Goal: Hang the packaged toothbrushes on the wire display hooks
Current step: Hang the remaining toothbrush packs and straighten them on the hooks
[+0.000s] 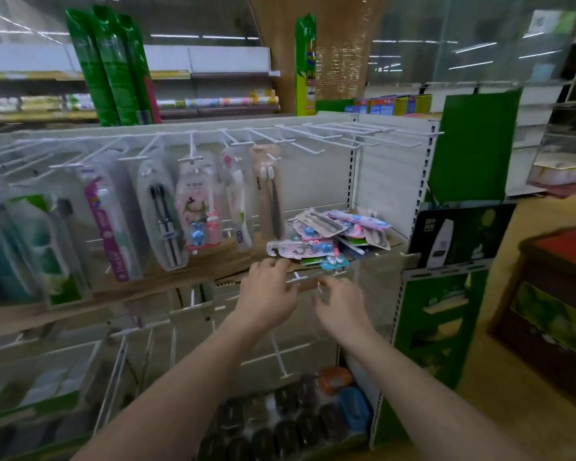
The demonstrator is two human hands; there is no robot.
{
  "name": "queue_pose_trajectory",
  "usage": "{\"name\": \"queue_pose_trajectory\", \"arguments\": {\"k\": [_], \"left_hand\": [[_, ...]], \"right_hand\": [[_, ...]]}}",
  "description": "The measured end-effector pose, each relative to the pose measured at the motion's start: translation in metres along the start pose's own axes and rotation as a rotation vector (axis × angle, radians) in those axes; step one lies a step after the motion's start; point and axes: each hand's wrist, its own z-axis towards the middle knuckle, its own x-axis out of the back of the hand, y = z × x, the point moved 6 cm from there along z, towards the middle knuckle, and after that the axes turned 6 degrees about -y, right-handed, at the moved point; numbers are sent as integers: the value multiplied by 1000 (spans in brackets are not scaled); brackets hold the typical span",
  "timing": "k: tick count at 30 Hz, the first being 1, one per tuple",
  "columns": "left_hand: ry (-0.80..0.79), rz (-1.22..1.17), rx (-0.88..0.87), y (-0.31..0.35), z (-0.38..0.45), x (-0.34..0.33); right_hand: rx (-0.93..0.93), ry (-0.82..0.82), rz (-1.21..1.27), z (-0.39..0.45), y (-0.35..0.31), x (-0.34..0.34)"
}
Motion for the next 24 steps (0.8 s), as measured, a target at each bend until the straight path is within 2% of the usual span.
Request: {"name": "queue_pose_trajectory", "arguments": {"k": [12, 24], "left_hand": [[-46, -36, -83, 13, 112, -30], [-3, -136, -97, 45, 192, -46]], "right_hand": [[-66, 65, -99, 99, 25, 13], [-41, 251, -102, 177, 61, 64]]}}
